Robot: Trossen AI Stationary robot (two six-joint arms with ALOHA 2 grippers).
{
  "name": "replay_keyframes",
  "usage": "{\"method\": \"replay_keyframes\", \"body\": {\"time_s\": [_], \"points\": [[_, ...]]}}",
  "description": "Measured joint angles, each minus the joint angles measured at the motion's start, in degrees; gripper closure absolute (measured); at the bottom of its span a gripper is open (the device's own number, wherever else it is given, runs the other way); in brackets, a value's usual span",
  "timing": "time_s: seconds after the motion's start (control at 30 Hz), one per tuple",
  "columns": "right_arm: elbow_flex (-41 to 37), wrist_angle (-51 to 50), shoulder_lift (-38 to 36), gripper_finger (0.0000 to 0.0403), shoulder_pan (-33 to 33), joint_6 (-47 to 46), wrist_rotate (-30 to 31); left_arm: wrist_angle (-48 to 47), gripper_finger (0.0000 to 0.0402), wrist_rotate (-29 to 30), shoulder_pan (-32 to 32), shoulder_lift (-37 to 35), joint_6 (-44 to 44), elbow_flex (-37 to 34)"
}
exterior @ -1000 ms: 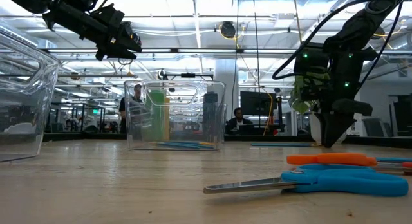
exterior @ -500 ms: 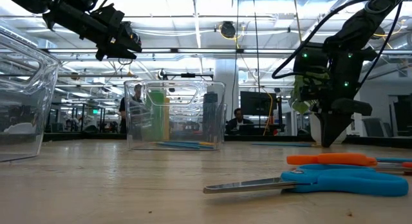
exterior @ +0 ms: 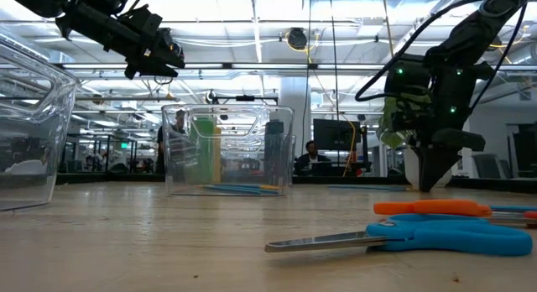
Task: Pick & Place Paint Supplies
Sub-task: Put the blue paintbrush into the middle transparent bin
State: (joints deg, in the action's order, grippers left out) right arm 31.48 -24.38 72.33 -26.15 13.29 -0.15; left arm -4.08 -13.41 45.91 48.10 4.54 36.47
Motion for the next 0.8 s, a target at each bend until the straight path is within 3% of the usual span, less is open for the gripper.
{"method": "replay_keyframes", "body": {"time_s": [0.27, 0.5, 0.8], "points": [[-0.15, 0.15, -8.36, 0.0403, 0.00, -3.22, -0.17, 0.00, 0.0188, 0.00, 0.02, 0.00, 0.00, 0.00], [-0.08, 2.12, -15.08, 0.0403, 0.19, -7.18, -5.06, 0.00, 0.0188, 0.00, 0.00, 0.00, 0.00, 0.00], [-3.90, 22.35, -17.93, 0.0403, 6.44, -12.53, -13.61, 0.00, 0.0188, 0.00, 0.02, 0.00, 0.00, 0.00]]}}
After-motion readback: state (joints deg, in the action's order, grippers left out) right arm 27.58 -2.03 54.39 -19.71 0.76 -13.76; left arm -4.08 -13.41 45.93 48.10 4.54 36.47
